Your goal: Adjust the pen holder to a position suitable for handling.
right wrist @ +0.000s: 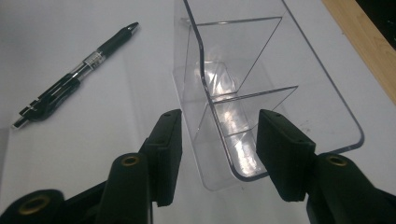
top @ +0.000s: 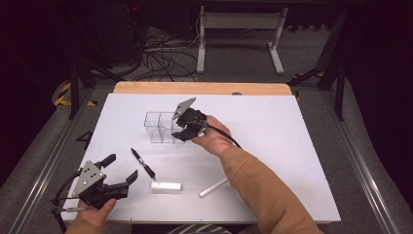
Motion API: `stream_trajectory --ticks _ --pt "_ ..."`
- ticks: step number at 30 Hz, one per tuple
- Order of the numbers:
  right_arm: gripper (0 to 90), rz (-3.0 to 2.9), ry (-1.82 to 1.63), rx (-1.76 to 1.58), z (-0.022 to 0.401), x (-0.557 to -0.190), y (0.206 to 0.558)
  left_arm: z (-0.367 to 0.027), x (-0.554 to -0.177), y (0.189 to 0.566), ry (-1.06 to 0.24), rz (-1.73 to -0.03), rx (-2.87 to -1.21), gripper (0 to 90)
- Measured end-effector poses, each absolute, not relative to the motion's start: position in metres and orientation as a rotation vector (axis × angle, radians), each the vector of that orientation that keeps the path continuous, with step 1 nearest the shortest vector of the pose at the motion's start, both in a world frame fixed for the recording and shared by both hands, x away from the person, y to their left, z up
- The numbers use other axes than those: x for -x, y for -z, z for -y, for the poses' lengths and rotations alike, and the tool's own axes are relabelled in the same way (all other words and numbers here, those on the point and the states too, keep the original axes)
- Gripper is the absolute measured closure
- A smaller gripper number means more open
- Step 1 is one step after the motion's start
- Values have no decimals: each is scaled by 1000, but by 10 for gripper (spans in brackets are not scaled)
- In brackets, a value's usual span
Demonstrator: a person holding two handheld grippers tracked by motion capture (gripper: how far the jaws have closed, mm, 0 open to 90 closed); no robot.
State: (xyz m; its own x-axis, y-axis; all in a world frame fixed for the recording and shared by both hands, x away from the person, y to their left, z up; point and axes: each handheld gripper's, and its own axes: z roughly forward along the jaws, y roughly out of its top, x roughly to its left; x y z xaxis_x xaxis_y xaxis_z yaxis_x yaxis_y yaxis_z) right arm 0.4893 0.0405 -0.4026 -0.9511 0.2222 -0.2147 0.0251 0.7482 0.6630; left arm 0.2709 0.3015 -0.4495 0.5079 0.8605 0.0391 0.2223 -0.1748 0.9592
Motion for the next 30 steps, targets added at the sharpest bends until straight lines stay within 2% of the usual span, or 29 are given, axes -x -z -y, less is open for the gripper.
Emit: stream_trajectory --ticks 14,25,27,30 --pt "562 -2659 -925 -200 -58 -494 419 -302 -271 450 -743 -926 -1686 104" --pt "652 -2655 -850 -155 -60 -492 418 -301 -272 450 -742 -923 -1692 104" --pt "718 -2664 -835 -137 -61 -490 419 -301 -272 450 -742 -923 -1693 104" --pt "735 -2672 -821 -118 -60 -490 418 -301 -272 450 -742 -922 -1692 104"
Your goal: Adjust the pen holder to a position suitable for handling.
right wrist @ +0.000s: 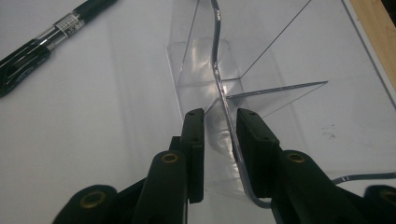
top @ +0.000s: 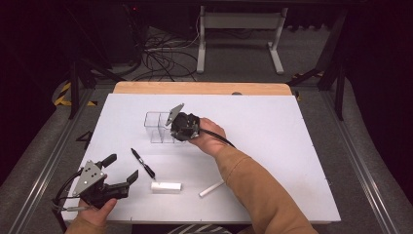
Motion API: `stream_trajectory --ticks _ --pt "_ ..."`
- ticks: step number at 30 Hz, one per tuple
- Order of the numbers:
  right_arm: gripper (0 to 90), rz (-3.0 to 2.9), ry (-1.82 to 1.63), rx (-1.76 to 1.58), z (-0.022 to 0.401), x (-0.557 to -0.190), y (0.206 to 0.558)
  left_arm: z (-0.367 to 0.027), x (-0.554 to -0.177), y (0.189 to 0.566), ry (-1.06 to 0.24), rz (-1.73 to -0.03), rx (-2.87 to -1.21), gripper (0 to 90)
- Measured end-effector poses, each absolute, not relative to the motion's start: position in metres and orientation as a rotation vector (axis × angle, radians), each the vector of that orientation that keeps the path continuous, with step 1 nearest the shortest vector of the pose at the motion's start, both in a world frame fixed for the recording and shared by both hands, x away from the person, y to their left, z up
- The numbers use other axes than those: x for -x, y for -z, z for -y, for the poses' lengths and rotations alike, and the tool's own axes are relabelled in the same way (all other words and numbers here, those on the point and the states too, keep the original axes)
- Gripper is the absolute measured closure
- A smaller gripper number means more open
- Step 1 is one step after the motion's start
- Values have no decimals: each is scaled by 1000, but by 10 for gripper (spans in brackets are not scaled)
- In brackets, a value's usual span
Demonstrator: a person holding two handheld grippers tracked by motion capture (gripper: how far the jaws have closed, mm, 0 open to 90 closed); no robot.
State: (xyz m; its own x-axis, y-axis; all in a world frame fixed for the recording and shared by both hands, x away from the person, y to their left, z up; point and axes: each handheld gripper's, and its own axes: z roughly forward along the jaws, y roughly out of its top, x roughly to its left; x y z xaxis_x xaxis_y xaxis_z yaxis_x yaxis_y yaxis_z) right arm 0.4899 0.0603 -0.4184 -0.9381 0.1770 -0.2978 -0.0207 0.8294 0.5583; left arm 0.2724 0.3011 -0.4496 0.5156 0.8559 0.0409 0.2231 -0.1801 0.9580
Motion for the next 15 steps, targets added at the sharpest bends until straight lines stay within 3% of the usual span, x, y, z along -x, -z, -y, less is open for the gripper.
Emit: stream_trajectory --ticks 6,10,15 --pt "768 -2683 -809 -69 -59 -489 418 -301 -273 450 -740 -922 -1693 104" --pt "869 -2720 -809 -11 -58 -486 416 -301 -273 450 -737 -920 -1695 104" --pt "872 -2727 -797 18 -56 -485 414 -302 -273 450 -738 -921 -1693 104"
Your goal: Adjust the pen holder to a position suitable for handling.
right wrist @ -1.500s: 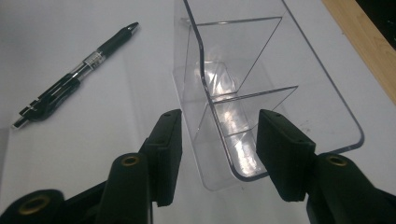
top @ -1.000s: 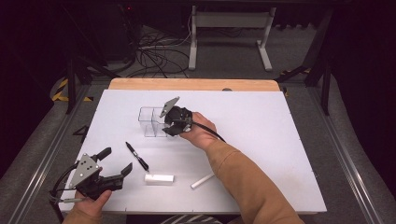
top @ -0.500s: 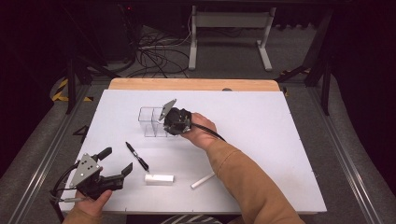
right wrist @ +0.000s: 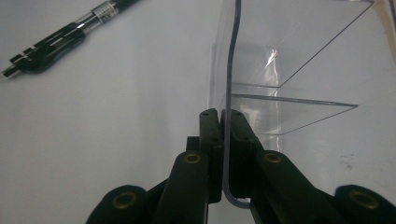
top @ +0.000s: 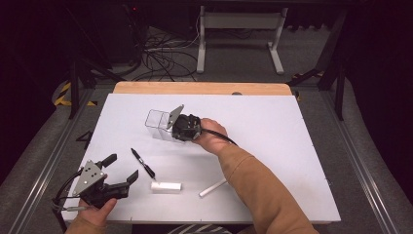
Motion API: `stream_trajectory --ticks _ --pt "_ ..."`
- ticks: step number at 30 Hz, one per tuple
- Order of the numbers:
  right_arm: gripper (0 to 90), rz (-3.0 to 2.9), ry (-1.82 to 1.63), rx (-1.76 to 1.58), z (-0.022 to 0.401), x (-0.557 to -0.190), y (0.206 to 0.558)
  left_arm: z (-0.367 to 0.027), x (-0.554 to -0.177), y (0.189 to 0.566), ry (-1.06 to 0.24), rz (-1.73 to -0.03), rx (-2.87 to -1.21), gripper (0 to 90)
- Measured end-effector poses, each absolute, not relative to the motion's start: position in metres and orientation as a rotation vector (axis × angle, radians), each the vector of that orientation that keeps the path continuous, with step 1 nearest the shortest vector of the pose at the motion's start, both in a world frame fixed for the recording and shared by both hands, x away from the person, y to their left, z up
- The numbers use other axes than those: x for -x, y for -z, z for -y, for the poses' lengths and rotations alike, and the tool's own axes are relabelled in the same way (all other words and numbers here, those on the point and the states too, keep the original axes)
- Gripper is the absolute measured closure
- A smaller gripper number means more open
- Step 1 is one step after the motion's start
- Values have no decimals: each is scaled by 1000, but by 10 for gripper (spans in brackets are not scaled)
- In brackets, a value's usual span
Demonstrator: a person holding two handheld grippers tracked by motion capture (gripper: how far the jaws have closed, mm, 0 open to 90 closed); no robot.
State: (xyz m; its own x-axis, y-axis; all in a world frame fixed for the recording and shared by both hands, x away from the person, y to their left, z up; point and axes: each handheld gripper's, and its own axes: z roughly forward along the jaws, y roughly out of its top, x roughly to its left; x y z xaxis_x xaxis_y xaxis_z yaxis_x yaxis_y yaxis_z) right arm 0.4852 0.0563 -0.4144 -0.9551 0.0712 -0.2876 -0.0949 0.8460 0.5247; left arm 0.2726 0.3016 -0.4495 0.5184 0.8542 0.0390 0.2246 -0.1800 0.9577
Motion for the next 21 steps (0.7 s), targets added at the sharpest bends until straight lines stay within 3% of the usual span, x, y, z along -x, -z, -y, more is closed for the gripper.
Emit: stream_trajectory --ticks 6,21 --pt "871 -2756 -818 42 -49 -482 407 -302 -273 450 -736 -920 -1695 104" --pt "869 -2805 -856 72 15 -464 377 -298 -275 450 -729 -921 -1700 105"
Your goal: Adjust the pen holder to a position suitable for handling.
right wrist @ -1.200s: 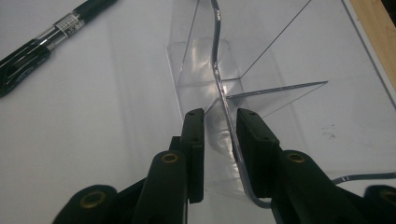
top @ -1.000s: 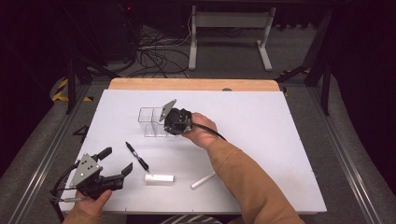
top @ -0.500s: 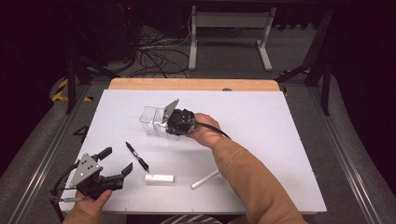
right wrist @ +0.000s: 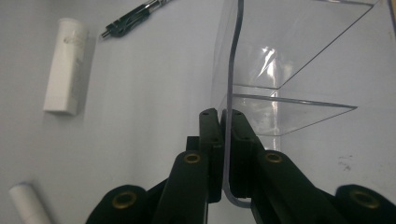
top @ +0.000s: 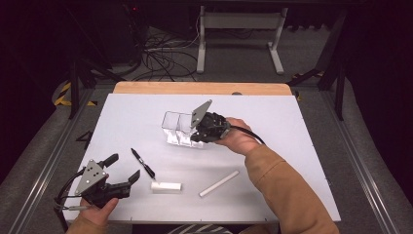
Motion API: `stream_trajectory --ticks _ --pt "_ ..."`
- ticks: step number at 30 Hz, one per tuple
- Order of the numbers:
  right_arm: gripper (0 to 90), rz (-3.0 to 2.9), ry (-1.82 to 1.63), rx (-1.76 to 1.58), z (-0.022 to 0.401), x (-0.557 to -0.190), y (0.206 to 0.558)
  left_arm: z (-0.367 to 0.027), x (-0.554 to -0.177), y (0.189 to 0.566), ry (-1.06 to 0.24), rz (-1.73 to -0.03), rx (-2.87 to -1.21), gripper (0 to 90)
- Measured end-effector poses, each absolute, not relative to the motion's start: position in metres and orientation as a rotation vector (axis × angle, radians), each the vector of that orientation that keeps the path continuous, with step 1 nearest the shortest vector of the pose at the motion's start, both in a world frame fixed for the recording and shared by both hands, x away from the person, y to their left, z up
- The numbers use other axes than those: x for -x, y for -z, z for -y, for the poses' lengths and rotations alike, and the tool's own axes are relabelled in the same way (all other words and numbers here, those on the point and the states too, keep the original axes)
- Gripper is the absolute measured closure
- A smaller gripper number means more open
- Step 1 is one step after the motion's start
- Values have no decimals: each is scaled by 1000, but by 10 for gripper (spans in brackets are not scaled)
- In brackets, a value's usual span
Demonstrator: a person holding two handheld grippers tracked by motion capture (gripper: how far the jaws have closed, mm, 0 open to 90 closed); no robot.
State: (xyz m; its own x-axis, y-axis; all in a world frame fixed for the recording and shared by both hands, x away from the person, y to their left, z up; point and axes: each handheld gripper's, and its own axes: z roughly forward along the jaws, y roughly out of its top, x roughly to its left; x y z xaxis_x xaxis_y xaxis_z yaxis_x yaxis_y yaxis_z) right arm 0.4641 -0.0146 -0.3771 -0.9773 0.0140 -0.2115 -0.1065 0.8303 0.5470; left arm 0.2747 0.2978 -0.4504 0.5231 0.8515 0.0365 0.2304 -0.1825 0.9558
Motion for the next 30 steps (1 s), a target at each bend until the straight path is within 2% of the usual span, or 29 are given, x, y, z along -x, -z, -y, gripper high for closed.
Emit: stream_trajectory --ticks 11,30 --pt "868 -2864 -837 124 54 -458 387 -296 -276 451 -726 -922 -1705 105" --pt "867 -2948 -824 231 68 -451 405 -294 -276 451 -726 -920 -1712 105"
